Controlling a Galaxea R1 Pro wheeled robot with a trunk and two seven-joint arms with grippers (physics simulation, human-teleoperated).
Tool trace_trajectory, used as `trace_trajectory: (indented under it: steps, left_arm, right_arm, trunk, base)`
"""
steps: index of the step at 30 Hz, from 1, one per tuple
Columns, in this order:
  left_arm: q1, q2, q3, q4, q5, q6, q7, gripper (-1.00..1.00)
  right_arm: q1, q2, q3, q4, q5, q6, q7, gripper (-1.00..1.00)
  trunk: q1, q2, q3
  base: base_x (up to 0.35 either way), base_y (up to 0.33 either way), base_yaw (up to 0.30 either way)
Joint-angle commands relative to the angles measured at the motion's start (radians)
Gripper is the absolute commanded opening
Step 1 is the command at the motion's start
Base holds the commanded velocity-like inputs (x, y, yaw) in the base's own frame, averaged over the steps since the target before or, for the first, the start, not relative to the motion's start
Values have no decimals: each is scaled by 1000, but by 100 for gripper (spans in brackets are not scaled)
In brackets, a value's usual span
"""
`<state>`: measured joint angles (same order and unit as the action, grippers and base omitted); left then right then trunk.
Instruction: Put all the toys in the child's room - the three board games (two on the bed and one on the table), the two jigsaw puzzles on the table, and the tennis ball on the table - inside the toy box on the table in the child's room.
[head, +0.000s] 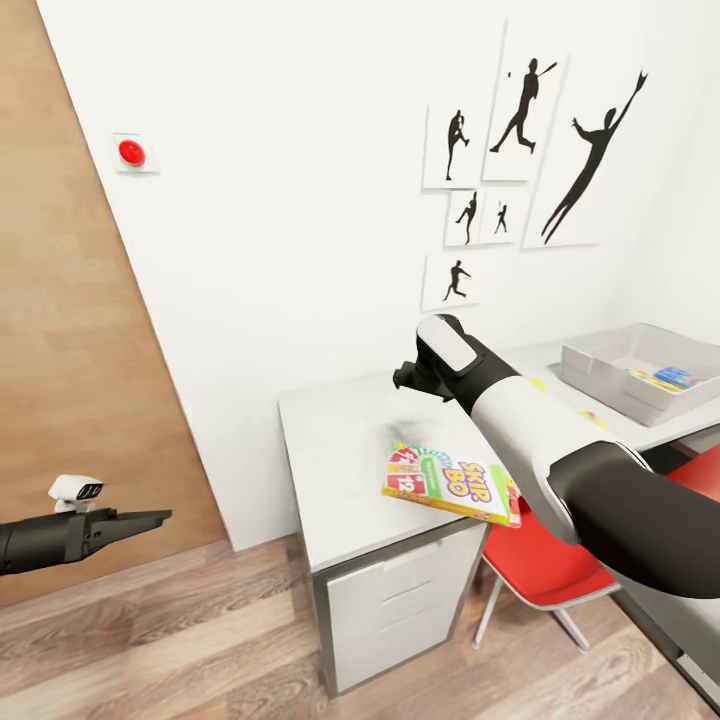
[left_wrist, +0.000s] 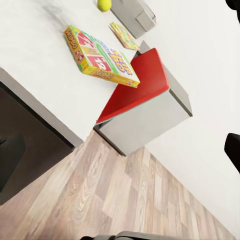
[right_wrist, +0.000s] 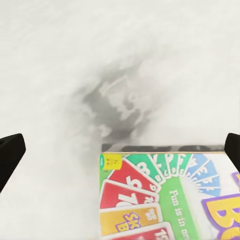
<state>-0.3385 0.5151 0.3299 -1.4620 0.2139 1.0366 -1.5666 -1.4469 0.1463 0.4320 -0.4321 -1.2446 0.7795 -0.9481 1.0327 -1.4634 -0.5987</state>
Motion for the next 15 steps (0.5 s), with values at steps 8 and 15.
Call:
trace_trajectory:
  steps: [8,15]
  left_arm:
    - [0,0,-1,0,-1,11,-4,100]
    - [0,0,0,0,-1,11,-4,100]
  right_arm:
    - [-1,-1,7,-1,-7,4,0,100]
    - [-1,-1,7,-1,-7,4,1,100]
  trunk:
    - [0,-1,-1]
    - [0,-1,2]
  base:
    - [-5,70,-80]
    - [-157,126,-255]
